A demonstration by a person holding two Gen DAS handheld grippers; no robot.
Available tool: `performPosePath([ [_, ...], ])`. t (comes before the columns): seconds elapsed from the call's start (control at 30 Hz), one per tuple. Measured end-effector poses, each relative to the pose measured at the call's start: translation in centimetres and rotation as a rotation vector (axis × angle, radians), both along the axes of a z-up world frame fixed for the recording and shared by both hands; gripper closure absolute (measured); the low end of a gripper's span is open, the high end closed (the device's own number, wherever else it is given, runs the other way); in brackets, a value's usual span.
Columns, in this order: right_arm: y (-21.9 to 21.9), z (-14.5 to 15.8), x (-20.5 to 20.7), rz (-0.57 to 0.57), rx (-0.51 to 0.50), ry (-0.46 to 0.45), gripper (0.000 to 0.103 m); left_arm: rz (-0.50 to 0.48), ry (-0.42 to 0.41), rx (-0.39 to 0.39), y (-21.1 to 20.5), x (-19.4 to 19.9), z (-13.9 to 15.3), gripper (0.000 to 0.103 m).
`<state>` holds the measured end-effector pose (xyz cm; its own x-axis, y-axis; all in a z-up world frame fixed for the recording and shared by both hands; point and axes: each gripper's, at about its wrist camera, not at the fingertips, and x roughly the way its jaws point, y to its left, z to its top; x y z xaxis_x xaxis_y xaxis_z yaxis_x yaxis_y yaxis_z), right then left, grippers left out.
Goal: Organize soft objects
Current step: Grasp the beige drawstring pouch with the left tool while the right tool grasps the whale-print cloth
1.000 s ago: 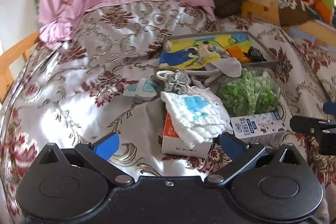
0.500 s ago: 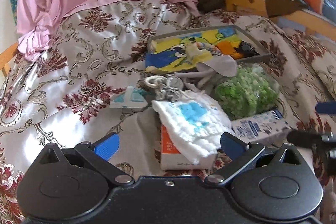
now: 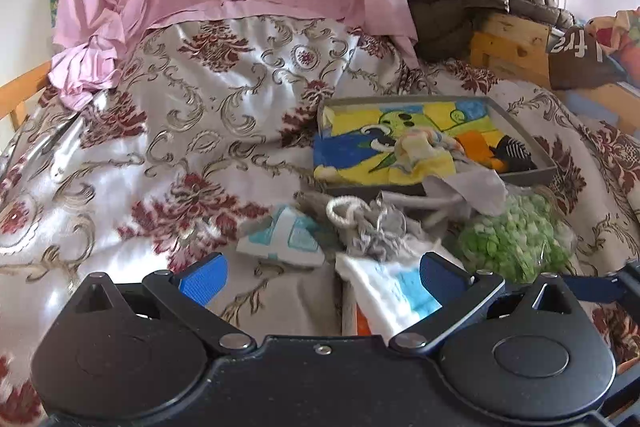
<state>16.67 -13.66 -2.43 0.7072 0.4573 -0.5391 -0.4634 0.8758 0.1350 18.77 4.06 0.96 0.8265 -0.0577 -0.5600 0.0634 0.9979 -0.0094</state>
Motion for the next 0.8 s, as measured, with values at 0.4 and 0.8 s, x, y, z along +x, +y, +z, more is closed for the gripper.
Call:
performPosePath([
  [0.4,1.9,-2.2,2.4,-0.006,-0.024,-0.026,0.0,-0.135,-0.01,-0.143,0.1,5.5,-1.6,0.001],
  [0.8,2.9,-3.0,3.1,0.027,-0.016,0.0,0.0,-0.154,0.121,-0.284,0.8,10.1,-4.0,0.023],
])
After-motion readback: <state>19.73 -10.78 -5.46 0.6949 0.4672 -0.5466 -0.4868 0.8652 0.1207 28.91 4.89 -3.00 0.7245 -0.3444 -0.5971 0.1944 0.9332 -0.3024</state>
